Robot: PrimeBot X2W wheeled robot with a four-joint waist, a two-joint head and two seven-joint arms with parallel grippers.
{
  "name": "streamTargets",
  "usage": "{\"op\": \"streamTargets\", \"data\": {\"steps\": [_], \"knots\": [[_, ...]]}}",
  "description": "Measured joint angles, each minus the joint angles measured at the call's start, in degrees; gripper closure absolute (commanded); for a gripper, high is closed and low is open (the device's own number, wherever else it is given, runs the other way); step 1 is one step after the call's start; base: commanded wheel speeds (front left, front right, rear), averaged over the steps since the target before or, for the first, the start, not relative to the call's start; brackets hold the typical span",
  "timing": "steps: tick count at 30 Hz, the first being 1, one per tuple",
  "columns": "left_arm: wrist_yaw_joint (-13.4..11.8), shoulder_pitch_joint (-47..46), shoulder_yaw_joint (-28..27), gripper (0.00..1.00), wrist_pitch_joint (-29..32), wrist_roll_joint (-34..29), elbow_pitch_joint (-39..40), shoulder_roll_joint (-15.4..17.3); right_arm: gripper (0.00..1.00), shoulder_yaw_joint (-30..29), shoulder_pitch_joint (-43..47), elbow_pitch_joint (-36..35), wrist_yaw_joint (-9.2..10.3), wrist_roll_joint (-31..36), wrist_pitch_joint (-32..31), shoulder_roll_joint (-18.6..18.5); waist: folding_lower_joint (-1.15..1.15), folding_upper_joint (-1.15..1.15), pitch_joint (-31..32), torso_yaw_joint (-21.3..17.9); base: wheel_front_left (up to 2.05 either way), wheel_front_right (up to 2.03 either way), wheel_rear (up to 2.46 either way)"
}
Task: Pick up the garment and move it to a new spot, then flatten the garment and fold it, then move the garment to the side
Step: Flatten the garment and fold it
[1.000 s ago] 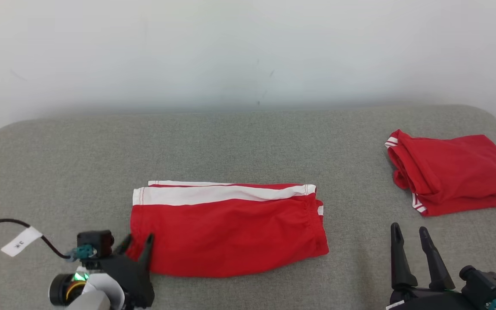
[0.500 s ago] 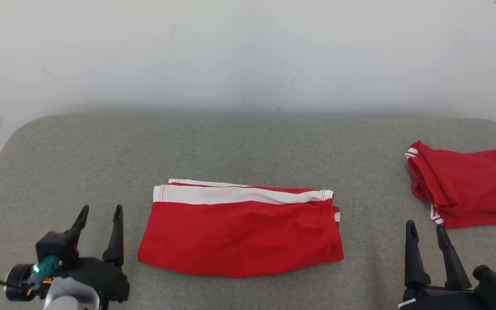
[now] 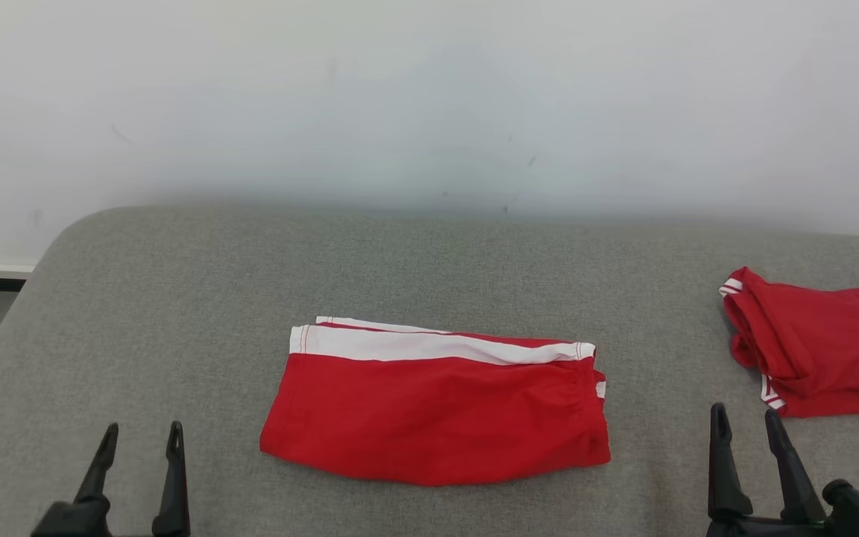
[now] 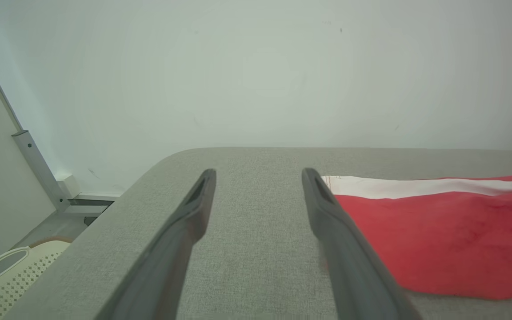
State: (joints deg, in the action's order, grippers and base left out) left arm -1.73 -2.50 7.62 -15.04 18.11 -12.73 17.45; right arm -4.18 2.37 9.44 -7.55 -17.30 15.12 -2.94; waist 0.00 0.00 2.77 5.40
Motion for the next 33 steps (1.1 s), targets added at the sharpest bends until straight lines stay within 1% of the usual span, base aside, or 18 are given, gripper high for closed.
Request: {"op": "streamTargets", "data": {"steps": [8, 11, 12, 16, 22, 25, 29, 33], "knots": [[1.27, 3.73, -3.75, 0.00, 0.00, -3.26, 1.89, -4.69, 0.00, 2.61, 1.09, 1.29, 0.00, 0.66, 0.00, 0.02, 0.00, 0.00, -0.20, 0.32, 0.00, 0.00, 0.00], [2.33, 3.71, -4.52, 0.00, 0.00, -4.48, 1.75, -5.90, 0.00, 3.91, -0.07, 4.10, 0.00, 0.62, 0.01, 0.02, 0.00, 0.00, -0.27, 0.94, 0.00, 0.00, 0.00], [2.33, 3.71, -4.52, 0.00, 0.00, -4.48, 1.75, -5.90, 0.00, 3.91, -0.07, 4.10, 0.00, 0.62, 0.01, 0.02, 0.00, 0.00, -0.27, 0.94, 0.00, 0.00, 0.00], [3.81, 3.58, -5.32, 0.00, 0.00, -5.58, 0.89, -7.21, 0.00, 5.95, -5.27, 10.69, 0.00, 1.48, 0.00, 0.09, 0.00, 0.00, -0.34, 1.88, 0.00, 0.00, 0.00], [5.81, 2.94, -5.88, 0.00, 0.00, -7.37, -0.90, -8.95, 0.00, 6.78, -16.04, 24.48, 0.00, 3.67, -0.07, 0.08, 0.00, 0.00, -0.52, 3.45, 0.00, 0.00, 0.00], [6.38, 2.22, -5.88, 0.00, 0.00, -7.88, -1.42, -9.94, 0.00, 5.57, -20.94, 32.22, 0.00, 4.78, -0.21, 0.07, 0.00, 0.00, -0.67, 4.28, 0.00, 0.00, 0.00], [7.30, 1.70, -6.02, 0.00, 0.00, -8.46, -2.23, -10.48, 0.00, 3.08, -25.68, 42.72, 0.00, 6.09, -0.53, 0.03, 0.00, 0.01, -0.95, 5.47, 0.00, 0.00, 0.00], [7.79, 0.88, -6.27, 0.00, 0.00, -8.91, -2.92, -11.00, 0.00, 1.98, -28.94, 50.61, 0.00, 6.14, -0.48, 0.08, 0.00, 0.00, -1.33, 6.44, 0.00, 0.00, 0.00]]}}
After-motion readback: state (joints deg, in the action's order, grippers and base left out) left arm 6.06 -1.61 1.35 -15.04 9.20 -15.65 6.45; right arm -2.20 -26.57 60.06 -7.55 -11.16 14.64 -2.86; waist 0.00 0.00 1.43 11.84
